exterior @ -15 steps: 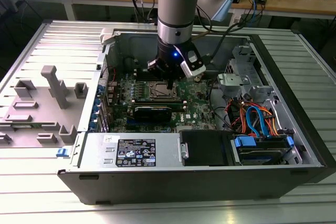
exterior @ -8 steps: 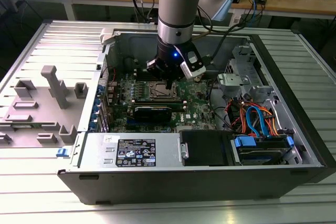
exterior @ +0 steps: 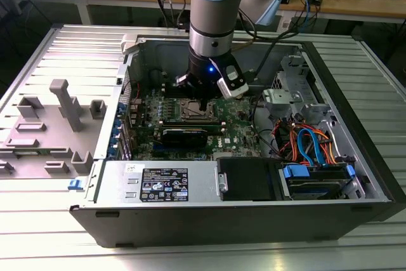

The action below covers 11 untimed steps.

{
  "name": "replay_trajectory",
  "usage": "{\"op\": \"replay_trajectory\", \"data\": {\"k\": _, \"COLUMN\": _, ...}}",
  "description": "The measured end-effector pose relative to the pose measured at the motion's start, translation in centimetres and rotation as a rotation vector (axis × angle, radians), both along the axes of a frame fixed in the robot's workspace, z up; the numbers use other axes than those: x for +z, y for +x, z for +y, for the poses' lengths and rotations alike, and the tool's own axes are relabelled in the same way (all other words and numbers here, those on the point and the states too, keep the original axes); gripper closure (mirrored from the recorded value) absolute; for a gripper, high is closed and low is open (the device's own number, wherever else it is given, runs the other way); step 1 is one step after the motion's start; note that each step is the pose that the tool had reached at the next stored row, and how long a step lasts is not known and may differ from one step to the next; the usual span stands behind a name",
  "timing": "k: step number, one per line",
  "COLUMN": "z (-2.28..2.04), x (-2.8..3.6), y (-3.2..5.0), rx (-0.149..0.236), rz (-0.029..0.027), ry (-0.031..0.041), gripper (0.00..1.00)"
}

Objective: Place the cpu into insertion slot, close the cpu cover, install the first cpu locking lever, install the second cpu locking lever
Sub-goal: 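Install the second cpu locking lever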

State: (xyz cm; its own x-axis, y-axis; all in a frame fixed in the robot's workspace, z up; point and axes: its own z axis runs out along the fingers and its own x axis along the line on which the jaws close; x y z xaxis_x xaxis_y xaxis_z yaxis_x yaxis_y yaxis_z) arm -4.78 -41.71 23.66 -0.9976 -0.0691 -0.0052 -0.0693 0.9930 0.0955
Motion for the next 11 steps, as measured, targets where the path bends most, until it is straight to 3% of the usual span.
{"op": "replay_trajectory", "data": {"k": 3, "z": -0.58, "x": 0.00, "y": -0.01, "rx": 0.000, "rz": -0.0001, "ry": 0.0001, "gripper": 0.89}}
{"op": "replay_trajectory", "data": {"k": 9, "z": -1.29, "x": 0.00, "y": -0.04, "rx": 0.000, "rz": 0.0012, "ry": 0.0001, "gripper": 0.89}}
{"op": "replay_trajectory", "data": {"k": 11, "z": -1.60, "x": -0.01, "y": -0.25, "rx": 0.000, "rz": 0.0083, "ry": 0.0002, "gripper": 0.89}}
